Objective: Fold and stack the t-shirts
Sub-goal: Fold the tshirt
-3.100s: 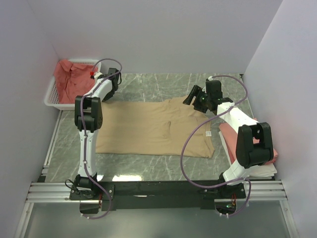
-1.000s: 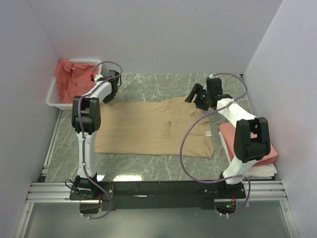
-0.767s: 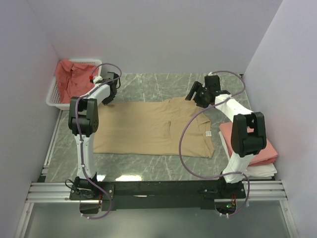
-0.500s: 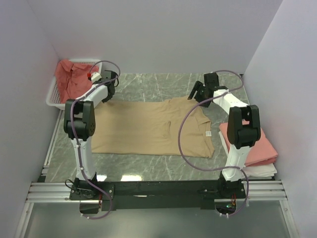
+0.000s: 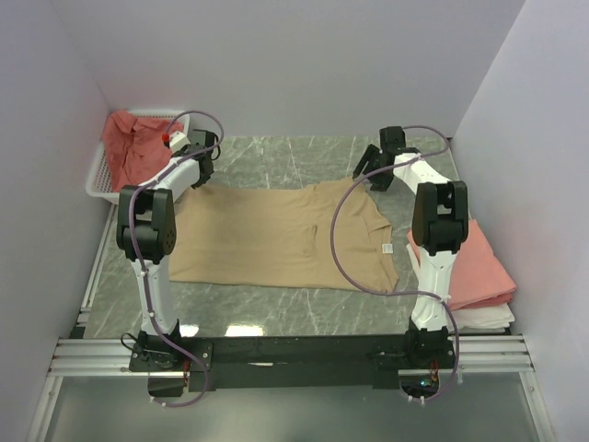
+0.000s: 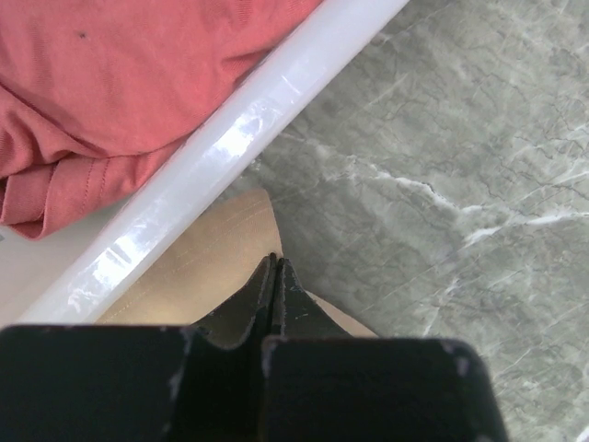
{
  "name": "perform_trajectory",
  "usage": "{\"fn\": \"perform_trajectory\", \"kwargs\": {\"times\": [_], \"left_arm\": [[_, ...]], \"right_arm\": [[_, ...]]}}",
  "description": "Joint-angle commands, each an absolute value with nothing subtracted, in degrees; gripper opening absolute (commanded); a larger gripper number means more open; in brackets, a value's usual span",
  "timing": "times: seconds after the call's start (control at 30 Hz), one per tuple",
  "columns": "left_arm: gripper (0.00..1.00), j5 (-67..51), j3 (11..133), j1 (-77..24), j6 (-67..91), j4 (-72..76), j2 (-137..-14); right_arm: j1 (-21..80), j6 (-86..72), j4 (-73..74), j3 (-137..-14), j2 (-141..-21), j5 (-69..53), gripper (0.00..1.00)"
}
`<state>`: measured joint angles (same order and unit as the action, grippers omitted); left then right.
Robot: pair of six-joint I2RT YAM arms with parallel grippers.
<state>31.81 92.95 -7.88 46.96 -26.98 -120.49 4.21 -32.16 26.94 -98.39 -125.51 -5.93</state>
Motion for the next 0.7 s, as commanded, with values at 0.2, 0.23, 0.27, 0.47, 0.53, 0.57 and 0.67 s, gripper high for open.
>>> {"fn": "perform_trajectory", "kwargs": {"times": [0.2,0.23,0.27,0.47,0.53,0.57,0.67], "left_arm": [[0.01,31.47,92.73,-8.26,46.23,-25.31,-118.48],[0.01,31.46,92.81,-8.26,46.32,-25.31,-118.48],[0.01,31.55,92.9,-8.26,46.23,-25.49,-118.48],[0.01,31.64,93.43,-8.26,46.05,-25.66,-118.65],[0.01,31.55,93.6,-8.26,46.05,-25.66,-118.91],[0.01,31.47,93.69,-8.26,45.97,-25.75,-119.0],[0.01,31.38,93.96,-8.26,46.06,-25.93,-119.18]], "right_arm": [[3.78,-35.15,25.14,-103.36,-128.93,-9.14,0.71],[3.69,-35.42,24.96,-103.71,-129.28,-8.97,0.7],[3.69,-35.77,24.7,-103.97,-129.46,-8.62,0.7],[3.69,-37.35,21.8,-104.85,-130.25,-8.96,0.66],[3.87,-37.53,22.5,-107.47,-132.0,-9.4,0.63],[3.95,-37.62,23.28,-108.71,-132.71,-9.49,0.62],[4.48,-37.27,25.75,-111.97,-135.08,-9.67,0.61]]}}
